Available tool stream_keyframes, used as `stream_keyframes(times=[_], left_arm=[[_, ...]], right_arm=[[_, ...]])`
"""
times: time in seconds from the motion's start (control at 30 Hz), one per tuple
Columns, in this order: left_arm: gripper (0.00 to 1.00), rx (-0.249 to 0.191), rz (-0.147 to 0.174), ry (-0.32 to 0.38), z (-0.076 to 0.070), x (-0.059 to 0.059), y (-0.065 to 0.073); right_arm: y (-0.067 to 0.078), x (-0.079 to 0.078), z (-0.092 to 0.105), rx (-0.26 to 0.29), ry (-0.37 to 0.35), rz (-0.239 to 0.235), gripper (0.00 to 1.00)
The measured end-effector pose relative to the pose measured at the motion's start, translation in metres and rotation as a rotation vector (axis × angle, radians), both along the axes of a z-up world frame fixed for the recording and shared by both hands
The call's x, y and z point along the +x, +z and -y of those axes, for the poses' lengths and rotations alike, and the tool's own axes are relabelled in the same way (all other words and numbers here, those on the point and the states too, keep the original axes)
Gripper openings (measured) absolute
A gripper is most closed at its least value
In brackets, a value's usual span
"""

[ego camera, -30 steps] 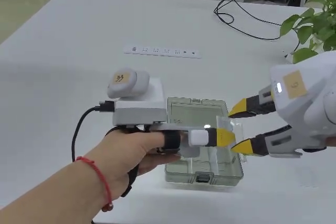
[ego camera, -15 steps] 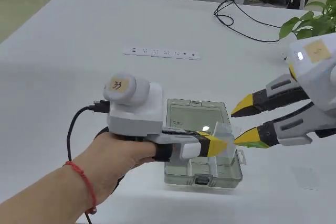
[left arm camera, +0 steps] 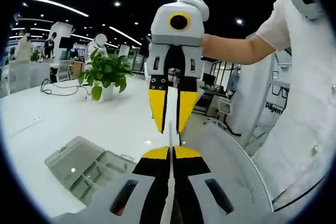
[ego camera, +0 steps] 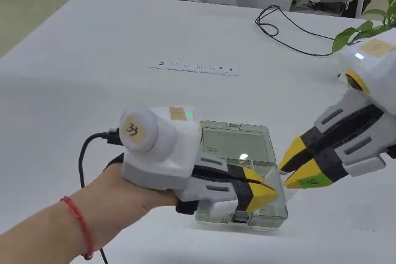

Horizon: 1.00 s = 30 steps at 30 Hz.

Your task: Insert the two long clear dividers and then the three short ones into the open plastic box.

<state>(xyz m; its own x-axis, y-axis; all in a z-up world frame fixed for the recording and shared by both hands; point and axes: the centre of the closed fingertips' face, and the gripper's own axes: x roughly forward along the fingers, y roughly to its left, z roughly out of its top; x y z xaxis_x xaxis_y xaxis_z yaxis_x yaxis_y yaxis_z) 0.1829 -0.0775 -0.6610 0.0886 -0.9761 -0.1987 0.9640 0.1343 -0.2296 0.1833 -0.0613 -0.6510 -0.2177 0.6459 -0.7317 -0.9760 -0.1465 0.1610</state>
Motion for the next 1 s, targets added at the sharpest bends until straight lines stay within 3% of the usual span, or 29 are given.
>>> stream_keyframes(times=[0.17,0.37,1.0], left_arm=[[0.0,0.004,-0.002,-0.011,-0.0005,-0.0025,-0.0017],[0.0,0.006,0.005,-0.015,-0.0014,-0.0047,-0.0032],[0.0,0.014,-0.008,0.027,-0.0074,0.0006,-0.0102]], right_arm=[[-0.0002,-0.0077,-0.0017,0.005,0.022,-0.033,0.04],[-0.0026,-0.0092,-0.001,0.005,0.025,-0.04,0.03],[-0.0085,-0.0044,-0.0039,0.006,0.013,-0.007,0.03]])
